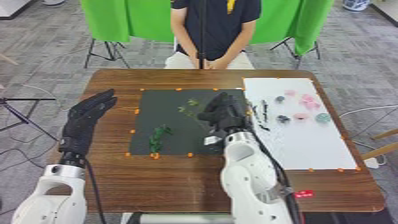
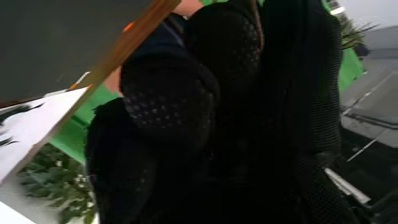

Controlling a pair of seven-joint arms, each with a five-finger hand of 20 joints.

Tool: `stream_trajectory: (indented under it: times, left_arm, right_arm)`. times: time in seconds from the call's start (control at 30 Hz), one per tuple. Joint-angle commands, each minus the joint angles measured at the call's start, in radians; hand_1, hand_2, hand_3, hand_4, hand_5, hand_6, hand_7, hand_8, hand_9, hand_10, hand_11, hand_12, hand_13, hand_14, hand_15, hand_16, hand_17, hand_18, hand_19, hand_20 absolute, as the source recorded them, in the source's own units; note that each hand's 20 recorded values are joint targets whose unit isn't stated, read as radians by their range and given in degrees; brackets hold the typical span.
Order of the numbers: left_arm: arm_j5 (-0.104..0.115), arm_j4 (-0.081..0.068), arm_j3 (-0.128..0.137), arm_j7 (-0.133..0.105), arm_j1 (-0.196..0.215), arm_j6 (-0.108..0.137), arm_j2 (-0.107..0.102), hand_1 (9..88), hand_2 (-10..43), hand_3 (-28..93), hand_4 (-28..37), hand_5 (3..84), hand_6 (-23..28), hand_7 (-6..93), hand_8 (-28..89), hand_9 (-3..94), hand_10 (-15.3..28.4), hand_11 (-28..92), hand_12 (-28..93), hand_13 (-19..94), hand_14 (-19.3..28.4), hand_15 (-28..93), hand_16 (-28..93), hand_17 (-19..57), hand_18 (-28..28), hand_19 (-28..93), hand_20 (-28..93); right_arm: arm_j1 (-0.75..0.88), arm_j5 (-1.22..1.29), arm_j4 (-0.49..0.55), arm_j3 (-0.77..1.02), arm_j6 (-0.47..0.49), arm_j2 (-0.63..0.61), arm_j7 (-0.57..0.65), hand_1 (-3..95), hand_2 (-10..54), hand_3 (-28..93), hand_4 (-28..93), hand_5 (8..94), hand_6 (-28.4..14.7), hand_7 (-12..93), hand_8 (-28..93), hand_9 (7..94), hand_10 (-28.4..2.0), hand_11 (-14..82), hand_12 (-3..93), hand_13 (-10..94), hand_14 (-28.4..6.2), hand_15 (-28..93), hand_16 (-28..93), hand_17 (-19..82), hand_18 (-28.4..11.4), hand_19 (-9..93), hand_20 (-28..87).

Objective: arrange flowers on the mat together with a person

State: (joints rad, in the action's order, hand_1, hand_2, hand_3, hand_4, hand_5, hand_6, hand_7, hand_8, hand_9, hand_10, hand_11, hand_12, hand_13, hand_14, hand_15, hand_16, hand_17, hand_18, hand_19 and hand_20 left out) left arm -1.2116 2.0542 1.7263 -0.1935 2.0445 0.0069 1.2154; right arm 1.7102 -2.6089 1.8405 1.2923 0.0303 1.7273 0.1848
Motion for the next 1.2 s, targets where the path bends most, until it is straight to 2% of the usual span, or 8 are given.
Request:
stream_trajectory:
  times: [0.03, 0.17, 0.67, 1.03, 1.2]
  left_arm:
    - [-0.001, -0.005, -0.007, 0.017, 0.003, -0.011, 0.002, 29.4, -3.7, 62, -16.1, 45.0, 4.4, 12.6, -5, 42.5, 13.0, 16, 15, 31, 15.8, 8, 6, 1.3, 9.8, 2, 13]
    - [-0.001, -0.009, -0.011, 0.021, -0.004, -0.017, 0.003, 29.3, -3.7, 62, -16.1, 45.0, 4.4, 12.6, -5, 42.5, 13.0, 16, 15, 30, 15.7, 8, 6, 1.2, 9.9, 2, 13]
    - [-0.004, 0.002, -0.001, 0.021, 0.009, -0.021, 0.003, 29.0, -4.1, 63, -16.0, 44.8, 4.5, 12.3, -5, 42.3, 12.9, 16, 15, 30, 15.7, 8, 6, 1.2, 9.9, 1, 13]
    - [-0.009, 0.003, 0.002, 0.023, 0.006, -0.028, 0.007, 29.3, -4.9, 63, -15.8, 44.7, 4.3, 12.2, -5, 42.1, 12.9, 16, 15, 30, 15.7, 8, 6, 1.1, 10.0, 1, 13]
    - [-0.008, 0.005, 0.001, 0.016, 0.006, -0.024, 0.008, 29.3, -5.0, 63, -15.8, 44.6, 4.4, 12.2, -5, 42.1, 12.9, 16, 15, 30, 15.7, 8, 6, 1.0, 10.1, 1, 13]
  right_arm:
    - [0.013, -0.034, -0.04, -0.031, -0.01, 0.025, -0.016, 87.2, -9.5, -28, 44, 89.1, 0.6, 19, 9, 93.7, -9.7, 36.9, 16.4, 94, -2.9, 56, 19, 73, -8.3, 93, 30]
    - [0.008, -0.054, -0.065, -0.039, 0.003, 0.029, -0.015, 86.9, -9.5, -28, 44, 89.0, 0.5, 19, 9, 93.7, -9.6, 36.7, 16.4, 94, -2.9, 56, 19, 73, -8.3, 93, 30]
    - [-0.021, -0.073, -0.103, -0.068, 0.102, 0.036, -0.012, 84.5, -9.5, -28, 43, 87.6, -0.3, 18, 8, 93.7, -9.7, 35.6, 16.4, 94, -3.2, 55, 19, 72, -8.2, 93, 30]
    - [-0.019, -0.076, -0.114, -0.061, 0.105, 0.037, -0.028, 81.1, -9.5, -28, 39, 86.2, -1.0, 17, 8, 93.7, -10.0, 33.7, 16.9, 94, -3.3, 54, 20, 72, -8.1, 93, 28]
    - [-0.017, -0.061, -0.095, -0.058, 0.107, 0.032, -0.033, 79.8, -9.5, -28, 39, 85.7, -1.1, 16, 8, 93.7, -10.1, 33.4, 17.0, 94, -3.5, 53, 20, 72, -8.1, 93, 28]
